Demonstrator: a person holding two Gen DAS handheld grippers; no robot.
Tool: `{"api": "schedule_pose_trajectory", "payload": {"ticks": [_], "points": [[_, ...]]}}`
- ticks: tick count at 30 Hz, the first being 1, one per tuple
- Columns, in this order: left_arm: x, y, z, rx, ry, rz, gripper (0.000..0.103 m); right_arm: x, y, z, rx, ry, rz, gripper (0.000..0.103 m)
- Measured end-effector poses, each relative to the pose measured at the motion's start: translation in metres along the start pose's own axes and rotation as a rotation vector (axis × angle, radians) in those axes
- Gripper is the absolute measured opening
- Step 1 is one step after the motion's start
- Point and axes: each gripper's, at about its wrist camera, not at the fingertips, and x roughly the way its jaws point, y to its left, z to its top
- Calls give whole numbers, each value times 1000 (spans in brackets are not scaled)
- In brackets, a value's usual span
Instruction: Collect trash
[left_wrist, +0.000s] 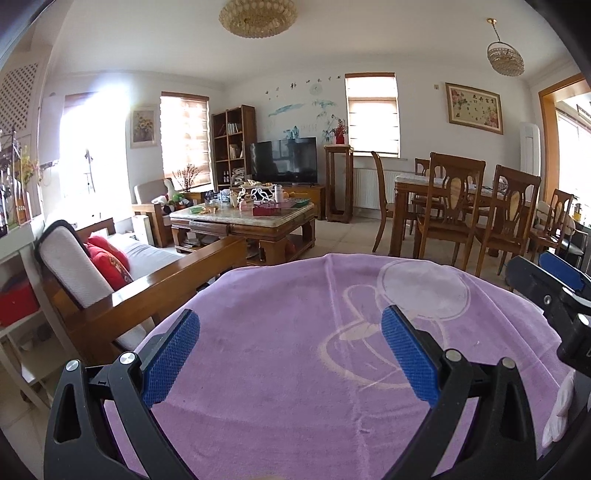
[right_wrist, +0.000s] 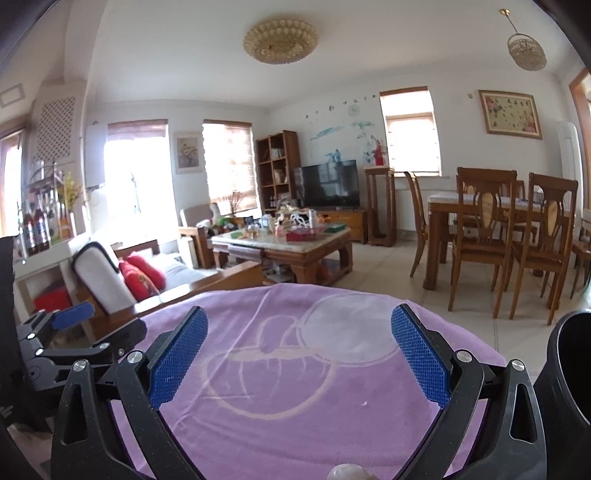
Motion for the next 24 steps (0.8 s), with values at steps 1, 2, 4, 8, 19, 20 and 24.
{"api": "schedule_pose_trajectory", "payload": {"ticks": [1,2,4,8,19,20,24], "points": [[0,0,0,-1,0,1,98,-1,-2,0,11,1,2,98],[0,0,-1,-1,0,1,98,-1,-3,0,20,1,3,98],[0,1,0,2,-2,2,98,-1,-7,0,37,4,6,98],[0,1,0,-1,3,-1,98,0,-14,1,61,11,7,98],[2,4,2,5,3,-14,98,-1,-18,2,71,13,7,98],[2,4,2,5,2,-16,98,-1,-17,2,72,13,6,98],[3,5,1,7,1,-18,98,-1,-18,2,72,13,6,98]]}}
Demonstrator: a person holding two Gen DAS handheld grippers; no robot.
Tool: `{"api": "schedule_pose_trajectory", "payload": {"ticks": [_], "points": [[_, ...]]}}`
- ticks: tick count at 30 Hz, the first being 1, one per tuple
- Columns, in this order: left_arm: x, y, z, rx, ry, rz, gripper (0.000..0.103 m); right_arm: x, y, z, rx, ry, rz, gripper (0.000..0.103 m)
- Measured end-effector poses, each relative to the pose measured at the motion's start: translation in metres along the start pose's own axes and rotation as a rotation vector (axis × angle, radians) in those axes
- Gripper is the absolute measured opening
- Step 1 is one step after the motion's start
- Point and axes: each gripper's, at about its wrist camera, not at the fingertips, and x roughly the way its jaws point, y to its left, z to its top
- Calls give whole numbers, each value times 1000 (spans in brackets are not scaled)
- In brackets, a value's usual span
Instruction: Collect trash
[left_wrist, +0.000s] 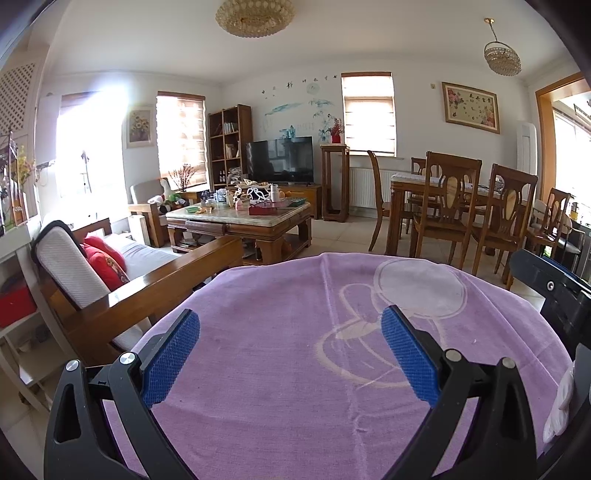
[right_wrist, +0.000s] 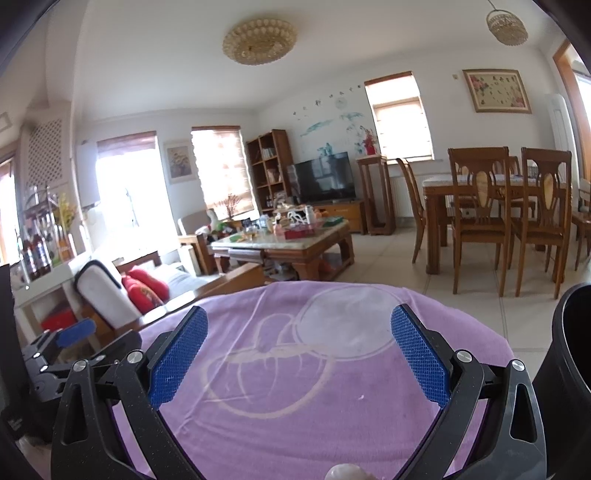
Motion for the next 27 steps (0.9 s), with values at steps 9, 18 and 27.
{"api": "schedule_pose_trajectory", "payload": {"ticks": [9,18,27], "points": [[0,1,0,1,-1,-2,98,0,-1,0,2,0,1,98],[1,1,0,2,0,-4,98,0,0,2,4,1,0,98],[0,4,0,0,-7,-8,98,0,0,2,5,1,0,98]]}}
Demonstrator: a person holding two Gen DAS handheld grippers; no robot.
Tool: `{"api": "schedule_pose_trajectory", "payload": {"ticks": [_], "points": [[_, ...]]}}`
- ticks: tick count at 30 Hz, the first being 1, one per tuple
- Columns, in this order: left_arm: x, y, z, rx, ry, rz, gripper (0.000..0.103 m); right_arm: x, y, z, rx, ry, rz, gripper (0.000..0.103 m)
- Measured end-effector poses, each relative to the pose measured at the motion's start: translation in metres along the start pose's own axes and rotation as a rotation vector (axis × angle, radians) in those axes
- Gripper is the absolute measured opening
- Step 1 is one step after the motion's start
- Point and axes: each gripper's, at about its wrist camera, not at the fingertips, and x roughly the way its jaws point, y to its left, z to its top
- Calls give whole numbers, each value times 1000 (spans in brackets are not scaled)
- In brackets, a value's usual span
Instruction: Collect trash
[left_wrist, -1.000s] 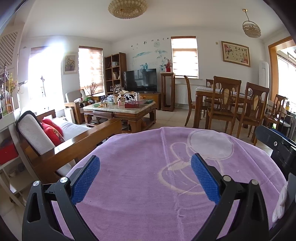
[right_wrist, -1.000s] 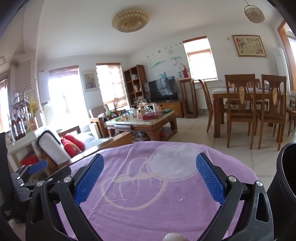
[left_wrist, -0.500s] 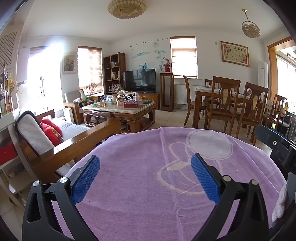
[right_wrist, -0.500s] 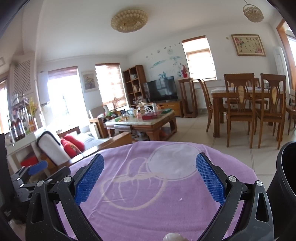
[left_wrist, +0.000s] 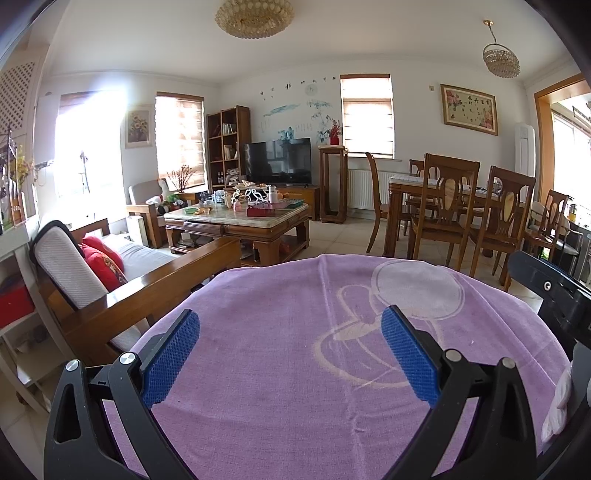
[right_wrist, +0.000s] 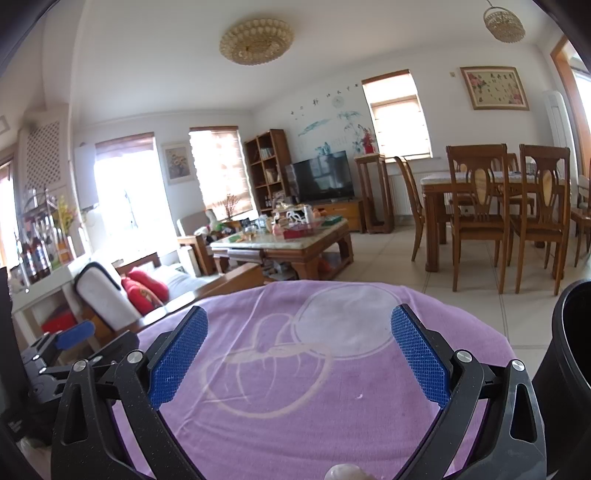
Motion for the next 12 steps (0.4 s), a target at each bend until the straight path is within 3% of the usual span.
{"api": "schedule_pose_trajectory", "payload": {"ticks": [12], "points": [[1,2,1,0,-2,-3,98,0,0,1,1,1,0,98]]}}
